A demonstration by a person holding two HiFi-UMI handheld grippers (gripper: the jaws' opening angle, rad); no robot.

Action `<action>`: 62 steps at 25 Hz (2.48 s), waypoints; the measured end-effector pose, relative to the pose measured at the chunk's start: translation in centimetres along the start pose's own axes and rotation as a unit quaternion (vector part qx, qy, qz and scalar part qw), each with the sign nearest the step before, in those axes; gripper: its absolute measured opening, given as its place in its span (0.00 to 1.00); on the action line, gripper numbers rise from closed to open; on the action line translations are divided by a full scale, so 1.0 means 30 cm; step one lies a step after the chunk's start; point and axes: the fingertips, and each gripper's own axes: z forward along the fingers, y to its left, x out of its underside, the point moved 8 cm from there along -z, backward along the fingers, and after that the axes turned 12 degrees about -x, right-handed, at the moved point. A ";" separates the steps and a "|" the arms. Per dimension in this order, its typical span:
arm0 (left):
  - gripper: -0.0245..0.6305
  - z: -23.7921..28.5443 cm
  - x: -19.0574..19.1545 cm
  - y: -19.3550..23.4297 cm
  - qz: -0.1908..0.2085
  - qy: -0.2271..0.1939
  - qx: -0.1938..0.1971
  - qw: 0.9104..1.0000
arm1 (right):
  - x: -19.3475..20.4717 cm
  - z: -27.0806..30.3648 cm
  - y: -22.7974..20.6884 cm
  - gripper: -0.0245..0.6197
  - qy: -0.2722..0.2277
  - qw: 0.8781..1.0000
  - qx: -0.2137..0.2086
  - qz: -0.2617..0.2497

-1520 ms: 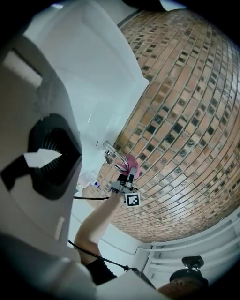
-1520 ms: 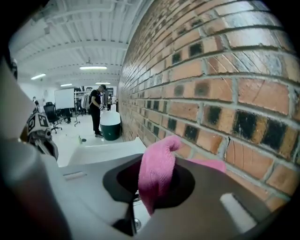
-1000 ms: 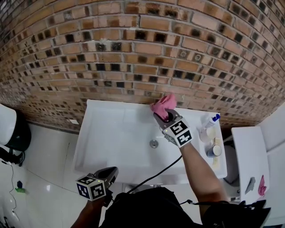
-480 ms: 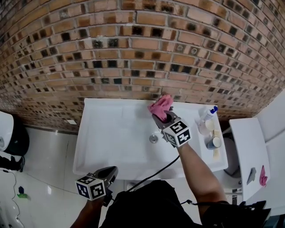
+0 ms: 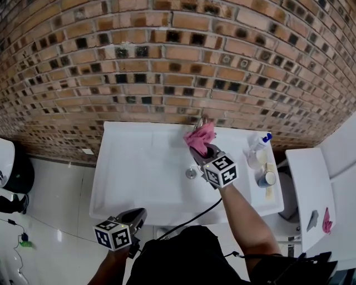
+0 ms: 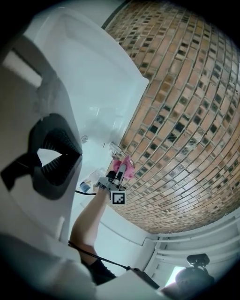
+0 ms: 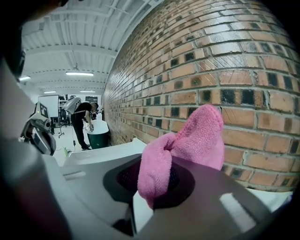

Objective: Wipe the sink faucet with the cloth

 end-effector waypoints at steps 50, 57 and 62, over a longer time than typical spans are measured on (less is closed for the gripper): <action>0.04 0.250 -0.067 0.073 -0.079 0.077 -0.083 0.990 | 0.449 0.349 -0.411 0.11 -0.421 0.673 -0.020 0.608; 0.04 0.249 -0.087 0.067 -0.068 0.077 -0.075 0.992 | 0.375 0.324 -0.406 0.11 -0.448 0.669 -0.045 0.592; 0.04 0.232 -0.085 0.068 -0.067 0.074 -0.075 0.992 | 0.338 0.308 -0.398 0.11 -0.461 0.670 -0.059 0.579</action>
